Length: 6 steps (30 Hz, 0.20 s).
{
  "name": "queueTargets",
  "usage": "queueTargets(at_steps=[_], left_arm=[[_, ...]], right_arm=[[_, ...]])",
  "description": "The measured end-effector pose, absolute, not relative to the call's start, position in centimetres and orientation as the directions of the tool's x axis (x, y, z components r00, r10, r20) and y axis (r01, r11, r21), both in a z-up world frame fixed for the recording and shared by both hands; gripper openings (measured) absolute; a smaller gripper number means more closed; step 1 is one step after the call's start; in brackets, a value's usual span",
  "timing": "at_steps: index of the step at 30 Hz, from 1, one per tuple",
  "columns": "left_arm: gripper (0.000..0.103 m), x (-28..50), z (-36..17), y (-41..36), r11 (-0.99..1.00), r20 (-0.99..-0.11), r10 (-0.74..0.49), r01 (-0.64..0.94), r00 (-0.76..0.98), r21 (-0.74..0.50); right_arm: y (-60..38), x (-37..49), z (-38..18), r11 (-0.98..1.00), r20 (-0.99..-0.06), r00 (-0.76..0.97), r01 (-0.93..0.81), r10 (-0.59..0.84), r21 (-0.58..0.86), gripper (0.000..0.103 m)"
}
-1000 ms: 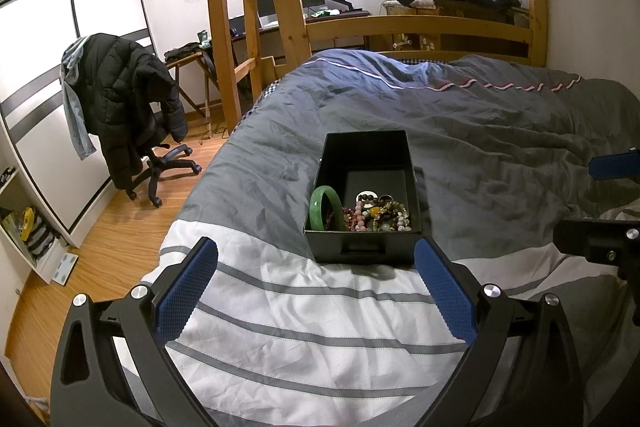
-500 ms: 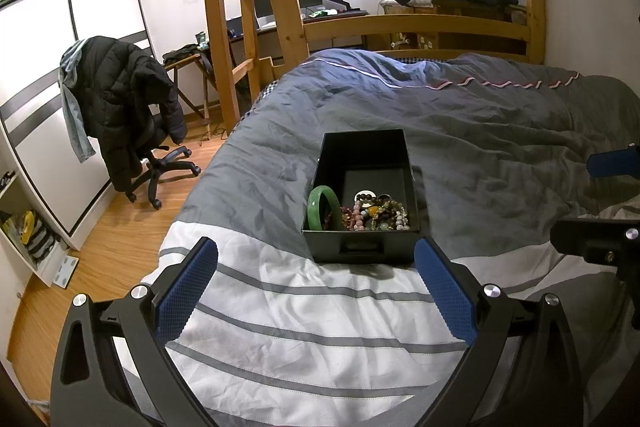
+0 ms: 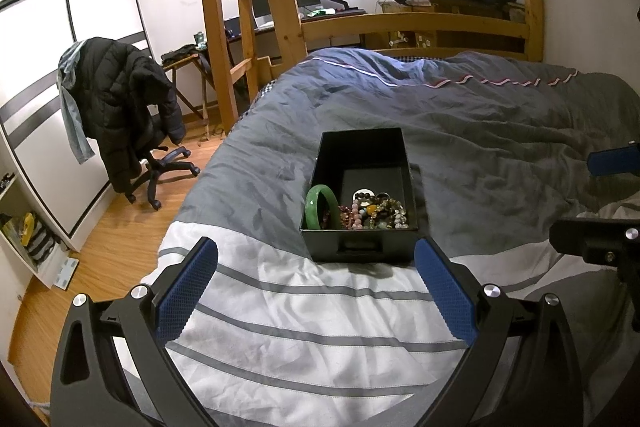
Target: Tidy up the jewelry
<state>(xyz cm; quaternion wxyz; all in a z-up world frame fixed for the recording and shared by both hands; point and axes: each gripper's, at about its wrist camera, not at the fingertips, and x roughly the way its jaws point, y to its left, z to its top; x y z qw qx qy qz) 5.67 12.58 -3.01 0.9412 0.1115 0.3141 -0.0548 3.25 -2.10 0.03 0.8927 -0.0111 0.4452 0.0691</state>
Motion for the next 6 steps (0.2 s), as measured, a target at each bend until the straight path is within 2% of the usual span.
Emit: queueTargets(at_steps=[6], left_arm=[[0.097,5.81,-3.03,12.81,0.968,-0.609,-0.036,0.178,0.792,0.175]], right_arm=[[-2.16,3.27,-0.04,0.99,-0.798,0.591,-0.133,0.113,0.041,0.099]])
